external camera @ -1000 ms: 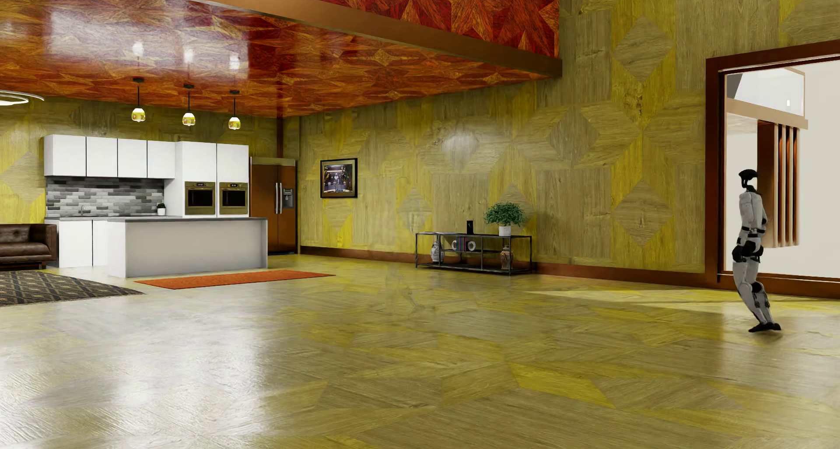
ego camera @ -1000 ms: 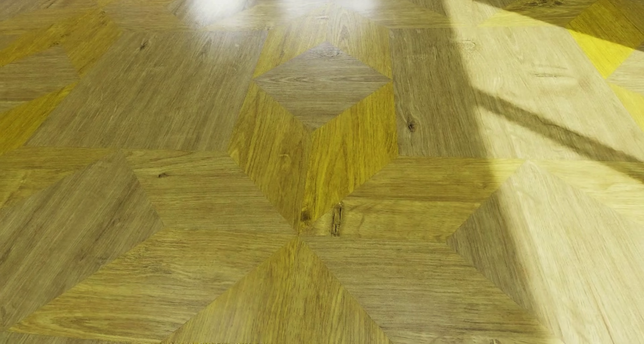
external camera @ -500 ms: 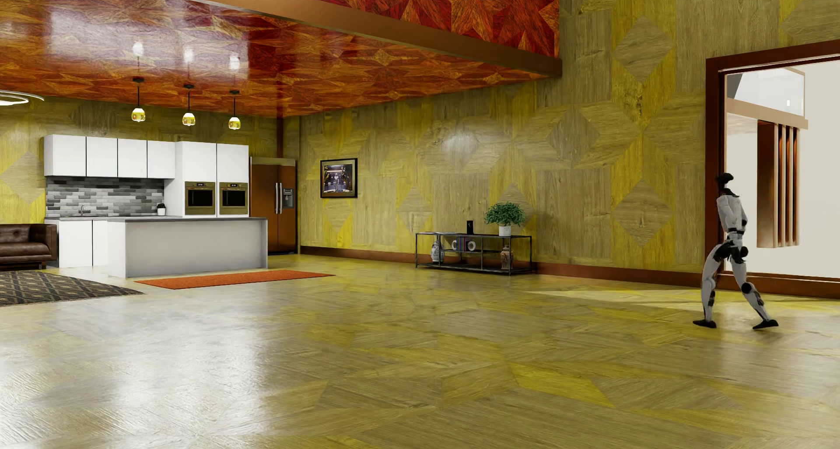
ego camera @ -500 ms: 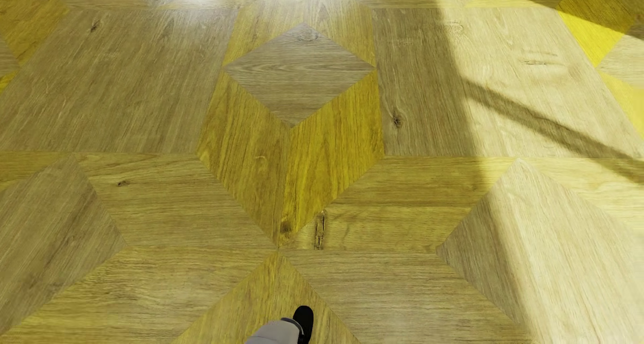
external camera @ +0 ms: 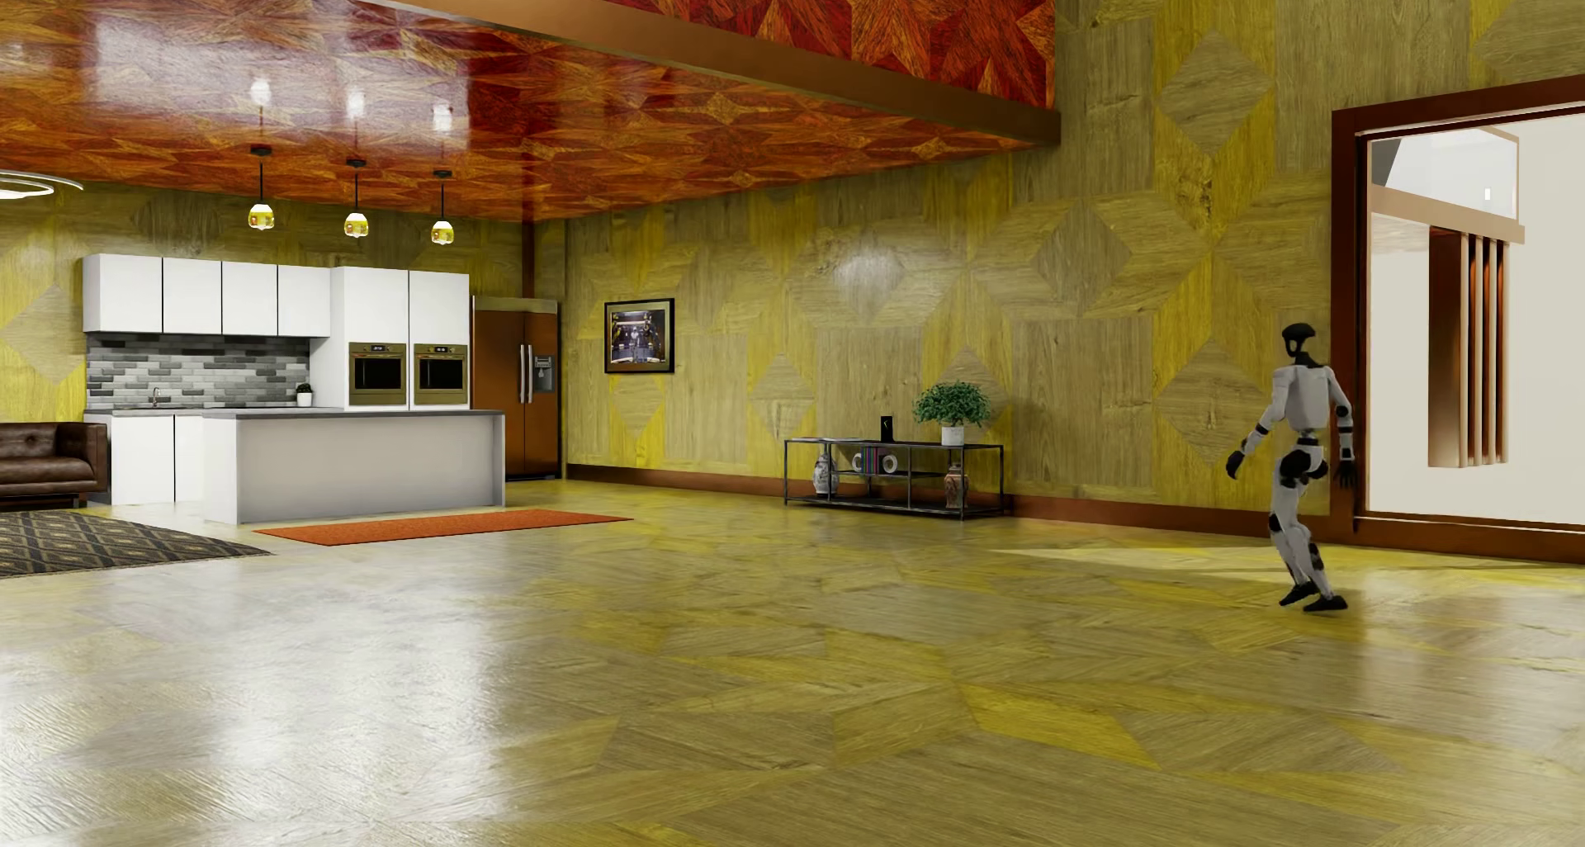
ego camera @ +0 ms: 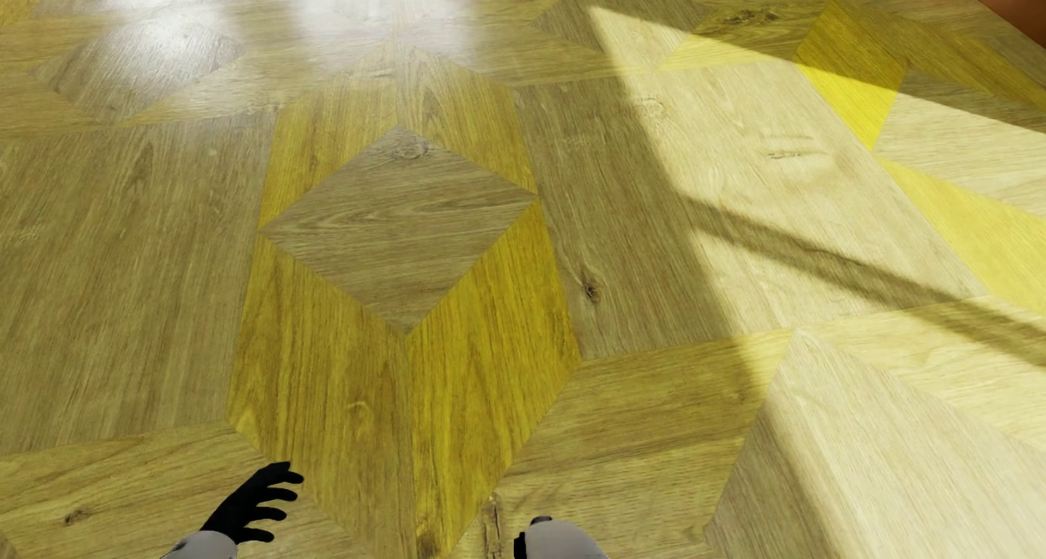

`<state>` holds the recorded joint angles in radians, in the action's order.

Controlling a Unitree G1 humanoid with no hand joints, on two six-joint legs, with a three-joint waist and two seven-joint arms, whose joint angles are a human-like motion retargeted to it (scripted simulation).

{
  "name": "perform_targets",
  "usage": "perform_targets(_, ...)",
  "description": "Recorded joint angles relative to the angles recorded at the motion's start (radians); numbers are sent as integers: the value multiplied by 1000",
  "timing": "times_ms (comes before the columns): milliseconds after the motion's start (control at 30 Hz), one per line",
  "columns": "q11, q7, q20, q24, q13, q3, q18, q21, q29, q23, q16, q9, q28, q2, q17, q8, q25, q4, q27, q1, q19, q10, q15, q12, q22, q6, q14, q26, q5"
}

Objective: Advance

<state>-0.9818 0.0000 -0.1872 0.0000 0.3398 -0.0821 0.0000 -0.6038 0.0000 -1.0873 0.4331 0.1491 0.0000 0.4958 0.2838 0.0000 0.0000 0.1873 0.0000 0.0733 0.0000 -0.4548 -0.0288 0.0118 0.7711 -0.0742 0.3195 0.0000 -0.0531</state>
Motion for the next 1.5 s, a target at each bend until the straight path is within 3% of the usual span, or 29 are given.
perform_targets(33,203,0,7,0,1,-18,0,10,0,2,-2,0,0,-7,1,0,0,-2,0,54,0,18,-6,-15,-19,10,26,0,7)
perform_targets(100,537,0,10,0,-7,-57,0,25,0,10,-10,-6,0,-64,3,0,0,-6,0,144,0,30,102,-30,-44,20,78,0,33)
perform_targets(167,630,0,-10,0,-30,-99,0,43,0,12,-25,-15,0,-119,4,0,0,-24,0,194,0,3,215,-21,-46,30,80,0,61)
perform_targets(200,619,0,-25,0,-46,-102,0,49,0,8,-37,-21,0,-125,4,0,0,-43,0,208,0,-17,161,-8,-32,44,42,0,53)
perform_targets(267,562,0,-49,0,-91,-48,0,33,0,-12,-72,-36,0,-123,15,0,0,-83,0,214,0,-85,-22,42,41,95,-120,0,-16)
perform_targets(300,534,0,-70,0,-119,-9,0,10,0,-20,-88,-44,0,-144,24,0,0,-99,0,199,0,-156,-37,79,95,117,-246,0,-47)
perform_targets(367,527,0,-143,0,-175,59,0,-5,0,6,-102,-50,0,-239,49,0,0,-129,0,108,0,-383,35,150,221,136,-473,0,-71)
perform_targets(400,539,0,-179,0,-200,86,0,20,0,47,-104,-49,0,-293,65,0,0,-146,0,35,0,-512,82,182,278,145,-480,0,-80)
perform_targets(500,571,0,-234,0,-262,152,0,177,0,209,-109,-48,0,-439,111,0,0,-170,0,-214,0,-776,202,291,381,157,-214,0,-89)
perform_targets(567,587,0,-253,0,-295,202,0,294,0,295,-111,-49,0,-528,121,0,0,-155,0,-346,0,-733,272,362,413,147,-116,0,-76)
perform_targets(667,606,0,-293,0,-331,268,0,405,0,390,-117,-46,0,-639,110,0,0,-138,0,-448,0,-384,351,433,419,128,-124,0,-50)
perform_targets(767,604,0,-330,0,-339,312,0,378,0,443,-141,-45,0,-724,96,0,0,-166,0,-428,0,-4,391,439,428,133,-132,0,-33)
perform_targets(833,581,0,-346,0,-316,319,0,312,0,436,-152,-50,0,-763,76,0,0,-184,0,-413,0,54,383,416,420,132,-150,0,-15)
perform_targets(933,491,0,-244,0,-203,283,0,215,0,337,-142,-71,0,-796,29,0,0,-153,0,-393,0,-51,254,370,364,78,-346,0,36)
perform_targets(1033,172,0,-129,0,-70,207,0,106,0,118,-95,-77,0,-667,8,0,0,-89,0,-276,0,-93,-37,325,236,16,-285,0,86)
perform_targets(1067,15,0,-98,0,-39,188,0,70,0,47,-74,-70,0,-581,12,0,0,-69,0,-222,0,-85,-75,303,197,0,-243,0,100)
perform_targets(1133,-260,0,-32,0,18,137,0,48,0,-57,-34,-55,0,-400,29,0,0,-35,0,-125,0,-65,-26,237,167,-18,-177,0,100)
perform_targets(1200,-326,0,23,0,72,66,0,65,0,-106,-1,-47,0,-255,50,0,0,-20,0,-46,0,-50,15,163,175,-22,-134,0,82)
perform_targets(1267,-148,0,64,0,118,0,0,77,0,-106,28,-42,0,-167,65,0,0,-11,0,30,0,-35,-3,109,160,-30,-98,0,67)
perform_targets(1367,318,0,87,0,172,-75,0,113,0,-43,67,-51,0,-140,55,0,0,4,0,140,0,0,-18,78,85,-52,-20,0,64)
perform_targets(1433,553,0,92,0,200,-108,0,139,0,11,80,-73,0,-146,21,0,0,14,0,186,0,11,89,71,43,-71,41,0,81)
perform_targets(1500,638,0,99,0,198,-122,0,131,0,24,64,-94,0,-146,-17,0,0,15,0,205,0,-1,219,71,37,-79,76,0,108)
